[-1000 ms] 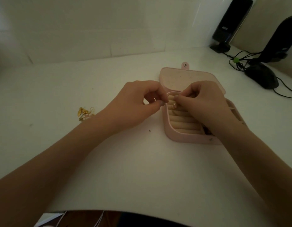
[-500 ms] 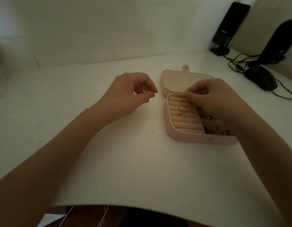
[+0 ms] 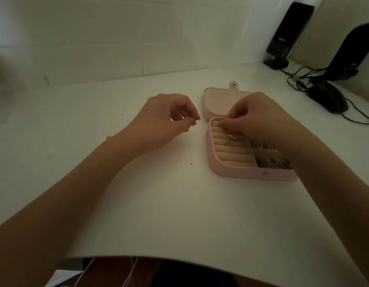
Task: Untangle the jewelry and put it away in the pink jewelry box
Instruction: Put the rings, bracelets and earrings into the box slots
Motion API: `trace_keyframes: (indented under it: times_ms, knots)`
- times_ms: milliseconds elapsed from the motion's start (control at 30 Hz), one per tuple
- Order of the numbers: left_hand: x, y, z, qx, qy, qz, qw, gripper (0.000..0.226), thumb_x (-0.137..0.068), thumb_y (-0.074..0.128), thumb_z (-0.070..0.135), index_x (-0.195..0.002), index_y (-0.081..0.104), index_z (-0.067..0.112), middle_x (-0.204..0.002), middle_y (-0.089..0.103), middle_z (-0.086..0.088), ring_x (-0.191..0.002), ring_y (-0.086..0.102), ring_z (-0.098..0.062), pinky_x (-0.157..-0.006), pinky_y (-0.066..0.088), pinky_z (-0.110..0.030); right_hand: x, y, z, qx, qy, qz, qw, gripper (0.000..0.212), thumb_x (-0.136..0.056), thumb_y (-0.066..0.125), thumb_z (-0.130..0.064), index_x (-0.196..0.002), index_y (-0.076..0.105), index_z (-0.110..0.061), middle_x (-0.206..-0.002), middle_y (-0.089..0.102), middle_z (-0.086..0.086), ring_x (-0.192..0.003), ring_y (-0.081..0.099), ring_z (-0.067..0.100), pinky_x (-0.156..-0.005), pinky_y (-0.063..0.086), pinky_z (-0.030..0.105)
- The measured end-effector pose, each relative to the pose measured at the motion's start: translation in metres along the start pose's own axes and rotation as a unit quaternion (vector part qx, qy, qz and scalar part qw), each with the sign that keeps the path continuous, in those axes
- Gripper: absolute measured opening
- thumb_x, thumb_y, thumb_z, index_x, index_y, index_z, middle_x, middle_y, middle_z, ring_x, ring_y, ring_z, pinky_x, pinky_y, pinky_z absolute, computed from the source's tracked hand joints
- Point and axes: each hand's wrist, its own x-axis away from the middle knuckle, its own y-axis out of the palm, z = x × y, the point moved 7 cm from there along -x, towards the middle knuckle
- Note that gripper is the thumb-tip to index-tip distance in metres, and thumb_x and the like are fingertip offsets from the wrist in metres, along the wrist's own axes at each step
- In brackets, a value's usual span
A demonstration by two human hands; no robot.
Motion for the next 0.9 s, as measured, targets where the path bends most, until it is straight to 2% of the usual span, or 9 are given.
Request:
trace_keyframes:
  times_ms: [133,267,400,467,567,633,700,767,900]
  knots:
    - [0.0,0.004,0.001,-0.009,0.006,-0.017,1.0,0.01,-0.081,0.066,0.01,-0.082,0.069,0.02,-0.071,0.067,0.01,-0.07,0.066,-0.008,-0.071,0.052,-0.029,-0.009,-0.002,-0.006,0.062,0.014,-0.048,0.997,0.016,-0.077,0.073,-0.037,-0.068,0.066,-0.025,-0.078,0.062,-0.005,-0.072,0.053,0.007,-0.056,0.037,0.022]
    - [0.0,0.005,0.0,-0.017,0.01,-0.022,1.0,0.011,-0.08,0.066,0.01,-0.081,0.068,0.02,-0.071,0.066,0.012,-0.069,0.065,-0.006,-0.066,0.048,-0.018,-0.016,-0.004,-0.016,0.118,0.005,-0.093,0.989,0.02,-0.077,0.075,-0.036,-0.083,0.069,-0.018,-0.097,0.061,0.002,-0.088,0.057,0.019,-0.058,0.039,0.024]
    - [-0.001,0.004,0.0,-0.025,0.014,-0.028,0.999,0.012,-0.08,0.066,0.011,-0.082,0.068,0.022,-0.075,0.067,0.011,-0.071,0.065,-0.007,-0.065,0.047,-0.015,-0.019,-0.004,-0.021,0.144,0.005,-0.101,0.984,0.026,-0.075,0.077,-0.031,-0.09,0.068,-0.011,-0.095,0.065,0.007,-0.08,0.058,0.02,-0.063,0.046,0.029]
    - [0.0,0.006,0.001,-0.029,0.018,-0.034,0.999,0.012,-0.08,0.067,0.011,-0.082,0.068,0.023,-0.076,0.067,0.01,-0.071,0.065,-0.008,-0.063,0.045,-0.012,-0.02,-0.006,-0.022,0.157,0.002,-0.088,0.984,0.029,-0.073,0.078,-0.03,-0.087,0.063,-0.01,-0.09,0.062,0.008,-0.068,0.054,0.018,-0.058,0.045,0.029]
    - [0.0,0.007,0.0,-0.029,0.018,-0.04,0.999,0.011,-0.081,0.067,0.011,-0.083,0.068,0.022,-0.078,0.067,0.007,-0.071,0.064,-0.01,-0.063,0.044,-0.012,-0.021,-0.005,-0.022,0.159,0.005,-0.089,0.983,0.032,-0.073,0.078,-0.028,-0.092,0.061,-0.009,-0.086,0.059,0.007,-0.062,0.051,0.017,-0.055,0.044,0.028]
    - [0.0,0.008,0.001,-0.031,0.021,-0.043,0.998,0.012,-0.081,0.067,0.01,-0.083,0.068,0.021,-0.079,0.067,0.008,-0.072,0.065,-0.01,-0.064,0.045,-0.014,-0.021,-0.004,-0.022,0.152,-0.001,-0.093,0.984,0.027,-0.074,0.078,-0.025,-0.087,0.06,-0.011,-0.091,0.061,0.009,-0.062,0.052,0.018,-0.054,0.044,0.028]
    - [0.0,0.008,0.001,-0.037,0.025,-0.046,0.998,0.012,-0.08,0.067,0.009,-0.084,0.068,0.021,-0.08,0.067,0.01,-0.071,0.064,-0.008,-0.063,0.044,-0.011,-0.021,-0.003,-0.024,0.138,-0.011,-0.099,0.985,0.023,-0.074,0.078,-0.024,-0.079,0.057,-0.016,-0.094,0.064,0.01,-0.061,0.053,0.019,-0.053,0.044,0.028]
    - [0.0,0.007,0.001,-0.04,0.024,-0.047,0.998,0.013,-0.08,0.067,0.008,-0.085,0.068,0.02,-0.08,0.067,0.013,-0.071,0.063,-0.005,-0.061,0.042,-0.006,-0.021,-0.005,-0.026,0.123,-0.02,-0.097,0.987,0.025,-0.073,0.079,-0.027,-0.075,0.056,-0.018,-0.091,0.065,0.008,-0.058,0.053,0.018,-0.051,0.044,0.026]
    - [-0.001,0.0,0.0,-0.046,0.026,-0.036,0.998,0.014,-0.08,0.067,0.009,-0.085,0.068,0.023,-0.082,0.068,0.013,-0.071,0.063,-0.004,-0.062,0.042,-0.005,-0.019,-0.011,-0.037,0.068,-0.052,-0.055,0.995,0.022,-0.075,0.077,-0.025,-0.073,0.056,-0.019,-0.082,0.061,0.003,-0.059,0.052,0.014,-0.048,0.044,0.022]
